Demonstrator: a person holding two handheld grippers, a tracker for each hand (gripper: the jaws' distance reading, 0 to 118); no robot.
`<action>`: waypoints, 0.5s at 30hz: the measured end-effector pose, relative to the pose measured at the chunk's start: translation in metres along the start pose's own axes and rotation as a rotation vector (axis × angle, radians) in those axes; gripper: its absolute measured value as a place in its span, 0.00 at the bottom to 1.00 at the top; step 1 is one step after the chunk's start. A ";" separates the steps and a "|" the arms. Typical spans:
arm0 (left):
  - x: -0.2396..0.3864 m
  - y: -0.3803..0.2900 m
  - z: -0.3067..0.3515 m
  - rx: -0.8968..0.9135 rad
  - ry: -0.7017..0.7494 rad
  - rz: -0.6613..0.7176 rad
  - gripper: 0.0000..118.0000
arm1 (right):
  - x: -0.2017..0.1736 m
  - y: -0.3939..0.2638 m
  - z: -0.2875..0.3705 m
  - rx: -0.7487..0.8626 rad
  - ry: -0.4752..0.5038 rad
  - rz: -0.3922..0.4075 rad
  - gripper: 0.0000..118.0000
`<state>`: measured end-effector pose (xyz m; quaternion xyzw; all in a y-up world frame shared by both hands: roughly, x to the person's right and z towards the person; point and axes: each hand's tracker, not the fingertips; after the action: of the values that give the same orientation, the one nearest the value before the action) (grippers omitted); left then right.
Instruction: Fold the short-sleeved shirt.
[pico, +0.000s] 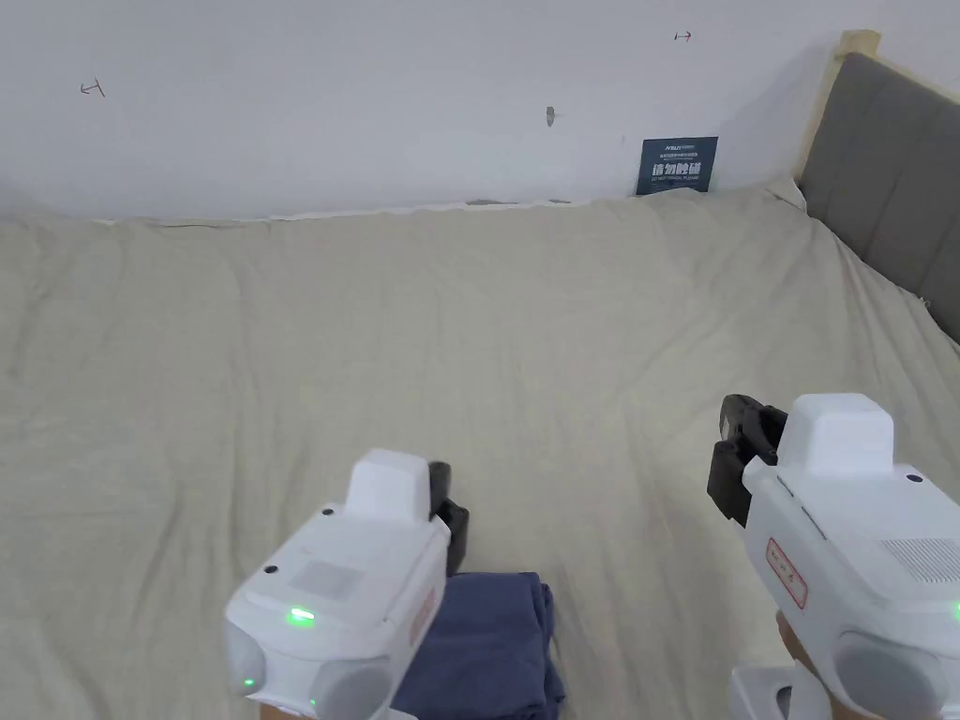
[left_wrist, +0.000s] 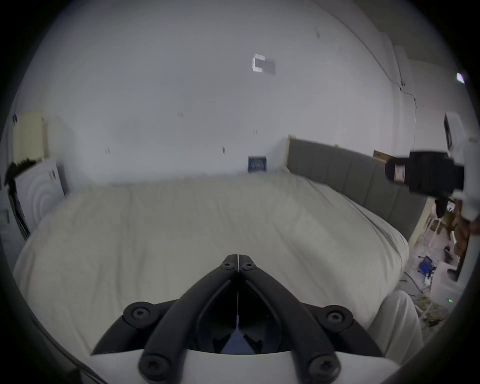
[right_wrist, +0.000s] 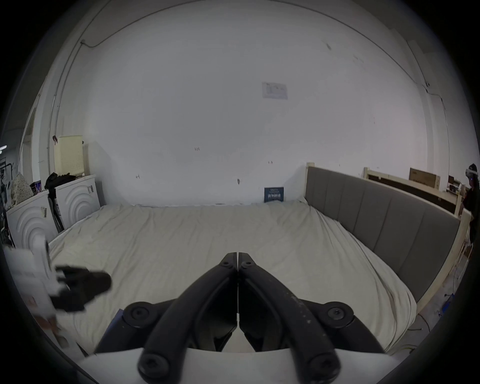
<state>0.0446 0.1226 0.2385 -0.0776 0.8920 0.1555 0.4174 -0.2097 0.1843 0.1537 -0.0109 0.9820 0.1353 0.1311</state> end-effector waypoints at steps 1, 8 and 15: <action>-0.006 0.006 0.006 0.030 0.023 -0.006 0.00 | -0.004 0.003 0.001 0.014 0.000 0.008 0.02; -0.051 0.027 0.043 0.184 0.208 -0.055 0.00 | -0.028 0.019 0.009 0.100 0.001 0.060 0.02; -0.095 0.018 0.068 0.227 0.326 0.007 0.00 | -0.041 0.022 0.009 0.129 0.005 0.083 0.02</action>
<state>0.1496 0.1634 0.2743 -0.0511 0.9599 0.0408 0.2728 -0.1691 0.2079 0.1615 0.0377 0.9887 0.0772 0.1232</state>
